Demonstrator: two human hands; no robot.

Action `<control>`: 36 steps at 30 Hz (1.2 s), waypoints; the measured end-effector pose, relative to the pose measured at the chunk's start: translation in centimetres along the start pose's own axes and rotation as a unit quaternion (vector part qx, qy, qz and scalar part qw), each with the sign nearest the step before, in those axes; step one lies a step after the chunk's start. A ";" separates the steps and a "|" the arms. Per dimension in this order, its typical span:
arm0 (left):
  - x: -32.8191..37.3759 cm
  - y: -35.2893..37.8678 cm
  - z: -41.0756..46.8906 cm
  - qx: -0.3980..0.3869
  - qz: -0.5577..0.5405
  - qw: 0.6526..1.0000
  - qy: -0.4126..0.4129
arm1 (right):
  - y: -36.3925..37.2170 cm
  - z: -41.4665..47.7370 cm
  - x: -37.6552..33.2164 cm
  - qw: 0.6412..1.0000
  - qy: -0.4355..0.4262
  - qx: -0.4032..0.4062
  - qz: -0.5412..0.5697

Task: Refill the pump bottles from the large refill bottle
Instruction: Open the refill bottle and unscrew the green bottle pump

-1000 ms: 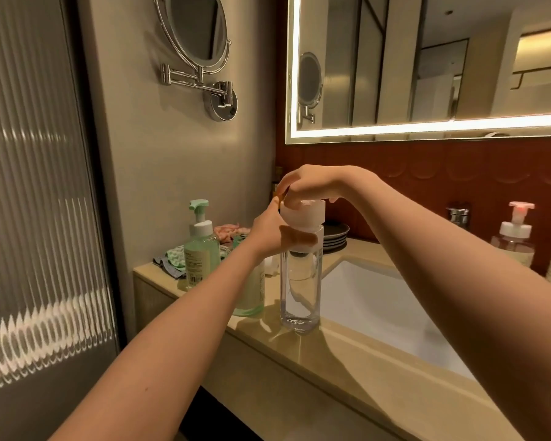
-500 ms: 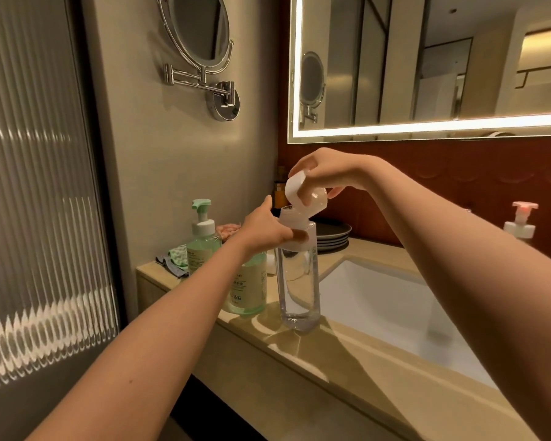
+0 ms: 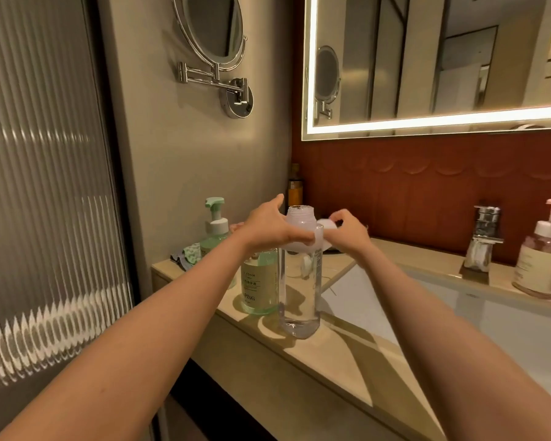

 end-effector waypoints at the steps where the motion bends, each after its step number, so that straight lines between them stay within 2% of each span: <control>1: 0.0 -0.1 0.0 -0.003 0.005 1.000 0.002 | 0.7 0.0 1.0 1.000 0.011 -0.006 -0.002; 5: 0.2 0.1 0.1 -0.023 0.031 0.999 0.005 | 3.0 0.2 4.2 0.998 0.054 -0.039 -0.021; 8: 0.0 0.1 0.1 -0.032 0.029 0.999 -0.003 | 4.5 0.5 5.9 0.993 0.053 -0.054 -0.085; 12: 0.0 0.2 -0.1 -0.041 0.018 0.999 -0.007 | 6.8 1.4 8.0 0.990 0.049 -0.066 -0.116; 18: -0.1 0.3 -0.1 -0.051 0.009 0.999 -0.012 | 9.1 2.2 9.4 0.992 0.069 -0.069 -0.074; 22: -0.2 0.2 -0.4 -0.049 -0.001 0.999 -0.016 | 8.5 2.5 8.4 0.988 0.059 -0.094 -0.103; 25: -0.1 0.2 -0.6 -0.049 -0.010 0.999 -0.015 | 5.9 2.2 6.2 0.996 0.051 -0.066 -0.032; 27: 0.0 0.3 -0.8 -0.050 -0.017 0.999 -0.015 | 4.7 1.6 4.0 0.996 0.034 -0.078 0.037; 31: 0.2 0.3 -1.3 -0.046 -0.030 0.998 -0.016 | 3.6 -0.4 -0.1 0.984 -0.005 -0.144 0.103; 36: 0.5 -0.1 -1.7 -0.029 -0.034 0.999 -0.005 | 3.1 -3.6 -1.4 0.951 0.009 -0.242 0.190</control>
Point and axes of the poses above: each hand's wrist, its own z-axis towards the middle knuckle, its own y-axis out of the palm, x = y × z, the point moved 8 cm from there along z, towards the middle knuckle, and after that the axes turned 6 degrees about z, right-handed, at the moved point
